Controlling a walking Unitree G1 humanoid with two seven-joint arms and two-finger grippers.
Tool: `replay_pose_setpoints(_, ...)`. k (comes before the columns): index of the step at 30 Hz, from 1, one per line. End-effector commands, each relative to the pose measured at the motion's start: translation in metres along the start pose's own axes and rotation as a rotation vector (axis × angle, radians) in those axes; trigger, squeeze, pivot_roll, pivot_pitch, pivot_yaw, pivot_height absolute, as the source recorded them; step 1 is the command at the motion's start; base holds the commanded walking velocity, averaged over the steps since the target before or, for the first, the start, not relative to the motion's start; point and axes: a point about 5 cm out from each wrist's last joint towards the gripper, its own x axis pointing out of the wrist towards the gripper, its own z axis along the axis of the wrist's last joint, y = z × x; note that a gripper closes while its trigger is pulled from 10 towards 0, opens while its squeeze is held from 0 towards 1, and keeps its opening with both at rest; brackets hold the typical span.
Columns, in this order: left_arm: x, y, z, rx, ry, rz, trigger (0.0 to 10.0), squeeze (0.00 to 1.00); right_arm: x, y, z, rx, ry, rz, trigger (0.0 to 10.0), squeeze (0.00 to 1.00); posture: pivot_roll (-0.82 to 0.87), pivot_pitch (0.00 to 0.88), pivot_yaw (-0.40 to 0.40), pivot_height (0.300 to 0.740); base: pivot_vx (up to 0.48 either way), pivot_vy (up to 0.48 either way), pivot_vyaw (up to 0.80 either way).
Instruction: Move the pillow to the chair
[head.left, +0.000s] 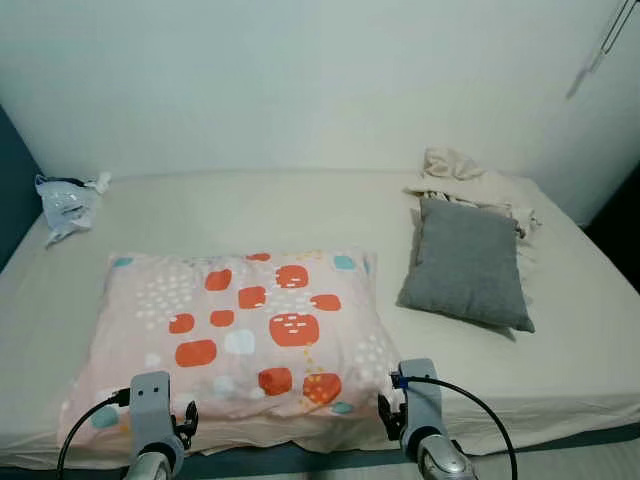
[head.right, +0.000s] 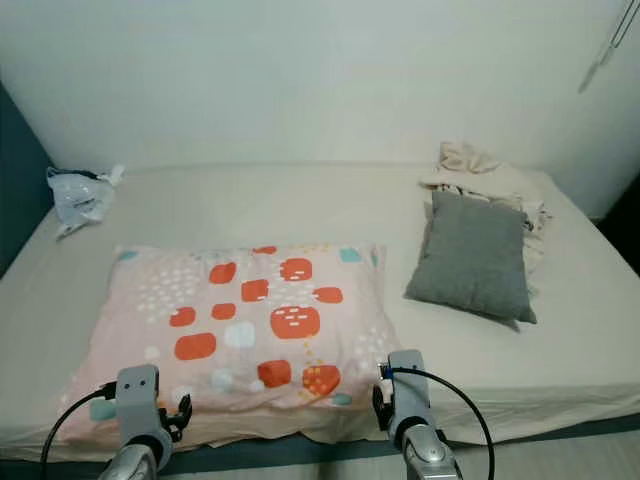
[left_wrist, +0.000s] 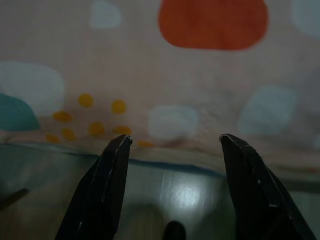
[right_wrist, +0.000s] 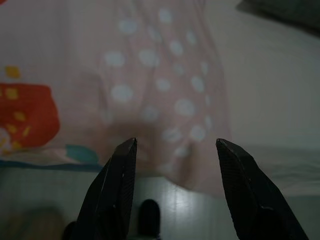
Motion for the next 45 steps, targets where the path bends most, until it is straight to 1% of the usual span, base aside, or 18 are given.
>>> replay_pose_setpoints(1, -0.002, 0.007, -0.001, -0.024, -0.001, 0.028, 10.0, 0.00, 0.000, 0.005, -0.002, -0.021, 0.004, 0.011, 10.0, 0.00, 0.01, 0.142, -0.093, 0.740, 0.000, 0.000, 0.00)
replay_pose_setpoints(2, -0.003, 0.011, 0.000, -0.042, -0.014, 0.047, 10.0, 0.00, 0.000, 0.010, -0.003, -0.059, 0.015, 0.035, 10.0, 0.00, 0.01, 0.080, -0.121, 0.740, 0.000, 0.000, 0.00)
replay_pose_setpoints(4, -0.003, 0.012, 0.004, -0.042, -0.041, 0.069, 10.0, 0.00, 0.002, 0.013, 0.001, -0.085, 0.007, 0.046, 10.0, 0.00, 0.03, 0.096, -0.133, 0.740, 0.000, 0.000, 0.00)
replay_pose_setpoints(5, -0.003, 0.013, 0.007, -0.039, -0.058, 0.118, 10.0, 0.00, 0.006, 0.015, 0.012, -0.169, -0.037, 0.063, 10.0, 0.00, 0.02, 0.077, -0.124, 0.740, 0.000, 0.000, 0.00)
replay_pose_setpoints(6, -0.002, 0.010, 0.009, -0.024, -0.069, 0.129, 10.0, 0.00, 0.007, 0.013, 0.019, -0.209, -0.069, 0.068, 10.0, 0.00, 0.00, 0.034, -0.111, 0.740, 0.000, 0.000, 0.00)
replay_pose_setpoints(9, -0.002, -0.005, 0.012, -0.002, -0.108, 0.104, 10.0, 0.00, 0.010, 0.004, 0.038, -0.234, -0.162, 0.043, 10.0, 0.00, -0.03, 0.058, -0.105, 0.740, 0.000, 0.000, 0.00)
replay_pose_setpoints(12, 0.001, -0.025, 0.021, 0.082, -0.172, -0.001, 10.0, 0.00, 0.011, -0.002, 0.052, -0.237, -0.237, 0.038, 10.0, 0.00, -0.06, 0.057, -0.114, 0.740, 0.000, 0.000, 0.00)
replay_pose_setpoints(13, 0.002, -0.035, 0.028, 0.142, -0.203, -0.054, 10.0, 0.00, 0.010, -0.010, 0.059, -0.211, -0.270, -0.015, 10.0, 0.00, -0.07, 0.083, -0.113, 0.740, 0.000, 0.000, 0.00)
replay_pose_setpoints(16, 0.001, -0.036, 0.038, 0.154, -0.256, -0.067, 10.0, 0.00, 0.010, -0.013, 0.058, -0.146, -0.264, -0.034, 10.0, 0.00, -0.05, 0.051, -0.119, 0.740, 0.000, 0.000, 0.00)
replay_pose_setpoints(19, 0.006, -0.020, 0.046, 0.067, -0.230, 0.010, 10.0, 0.00, 0.011, -0.009, 0.042, 0.006, -0.163, -0.041, 10.0, 0.00, -0.05, 0.043, -0.110, 0.740, 0.000, 0.000, 0.00)
replay_pose_setpoints(22, 0.008, -0.010, 0.047, 0.018, -0.201, 0.062, 10.0, 0.00, 0.012, 0.000, 0.039, -0.042, -0.134, -0.017, 10.0, 0.00, -0.03, 0.028, -0.080, 0.740, 0.000, 0.000, 0.00)
replay_pose_setpoints(25, 0.013, -0.011, 0.059, 0.117, -0.232, 0.013, 10.0, 0.00, 0.013, 0.009, 0.038, -0.010, -0.137, -0.009, 10.0, 0.00, -0.02, 0.025, -0.082, 0.740, 0.000, 0.000, 0.00)
replay_pose_setpoints(27, 0.013, -0.011, 0.059, 0.129, -0.235, 0.008, 10.0, 0.00, 0.013, 0.010, 0.038, -0.004, -0.137, -0.009, 10.0, 0.00, -0.02, 0.025, -0.082, 0.740, 0.000, 0.000, 0.00)
replay_pose_setpoints(28, 0.013, -0.014, 0.059, 0.198, -0.235, 0.003, 10.0, 0.00, 0.012, 0.017, 0.033, -0.002, -0.121, 0.029, 10.0, 0.00, 0.00, 0.024, -0.083, 0.740, 0.000, 0.000, 0.00)
replay_pose_setpoints(29, 0.013, -0.015, 0.057, 0.164, -0.215, 0.024, 10.0, 0.00, 0.011, 0.023, 0.030, -0.014, -0.106, 0.066, 10.0, 0.00, 0.00, 0.023, -0.088, 0.740, 0.000, 0.000, 0.00)
replay_pose_setpoints(34, 0.013, -0.014, 0.058, 0.045, -0.199, 0.054, 10.0, 0.00, 0.014, 0.019, 0.035, 0.023, -0.100, 0.059, 10.0, 0.00, 0.00, 0.019, -0.093, 0.740, 0.000, 0.000, 0.00)
replay_pose_setpoints(40, 0.018, -0.022, 0.069, 0.139, -0.236, -0.030, 10.0, 0.00, 0.017, 0.030, 0.037, -0.016, -0.066, 0.151, 10.0, 0.00, 0.00, 0.013, -0.095, 0.740, 0.000, 0.000, 0.00)
replay_pose_setpoints(45, 0.018, -0.020, 0.072, 0.090, -0.281, 0.006, 10.0, 0.00, 0.018, 0.032, 0.040, -0.003, -0.076, 0.186, 10.0, 0.00, -0.02, 0.005, -0.091, 0.740, 0.000, 0.000, 0.00)
